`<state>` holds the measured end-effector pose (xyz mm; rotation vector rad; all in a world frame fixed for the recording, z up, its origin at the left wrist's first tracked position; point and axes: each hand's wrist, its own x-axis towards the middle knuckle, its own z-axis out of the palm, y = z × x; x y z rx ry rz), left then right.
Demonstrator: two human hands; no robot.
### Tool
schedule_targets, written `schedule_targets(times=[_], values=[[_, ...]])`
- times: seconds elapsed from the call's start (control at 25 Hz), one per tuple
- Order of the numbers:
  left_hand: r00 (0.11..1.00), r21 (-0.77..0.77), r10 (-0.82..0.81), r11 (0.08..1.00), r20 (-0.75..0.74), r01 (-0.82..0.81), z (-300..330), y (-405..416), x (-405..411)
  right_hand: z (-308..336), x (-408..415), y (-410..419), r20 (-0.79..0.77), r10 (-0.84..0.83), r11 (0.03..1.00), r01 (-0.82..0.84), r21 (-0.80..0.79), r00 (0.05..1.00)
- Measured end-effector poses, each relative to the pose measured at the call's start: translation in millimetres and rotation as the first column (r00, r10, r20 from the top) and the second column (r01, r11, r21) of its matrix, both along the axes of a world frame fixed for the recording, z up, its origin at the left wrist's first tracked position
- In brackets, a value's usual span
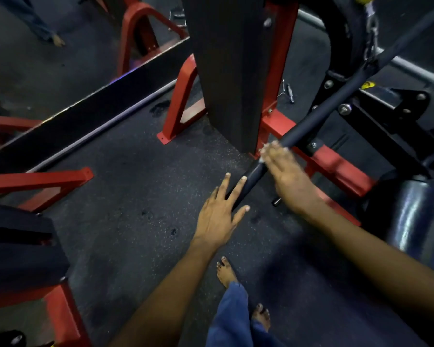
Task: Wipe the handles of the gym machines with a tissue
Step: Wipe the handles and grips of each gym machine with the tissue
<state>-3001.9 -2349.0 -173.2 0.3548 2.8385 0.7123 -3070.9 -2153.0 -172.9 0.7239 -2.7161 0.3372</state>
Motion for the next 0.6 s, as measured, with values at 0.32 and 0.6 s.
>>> schedule_targets(times=[0.32, 0.6], values=[[0.999, -0.123, 0.043, 0.992, 0.023, -0.040, -2.7, 7.4, -7.9, 4.9, -25.7, 16.8, 0.016, -0.082, 0.997, 0.082, 0.002, 0.996], [1.000, -0.107, 0.027, 0.994, -0.015, -0.028, -5.9, 9.0, -9.6, 18.3, -90.2, 51.3, 0.200, -0.222, 0.957, 0.252, -0.143, 0.954]])
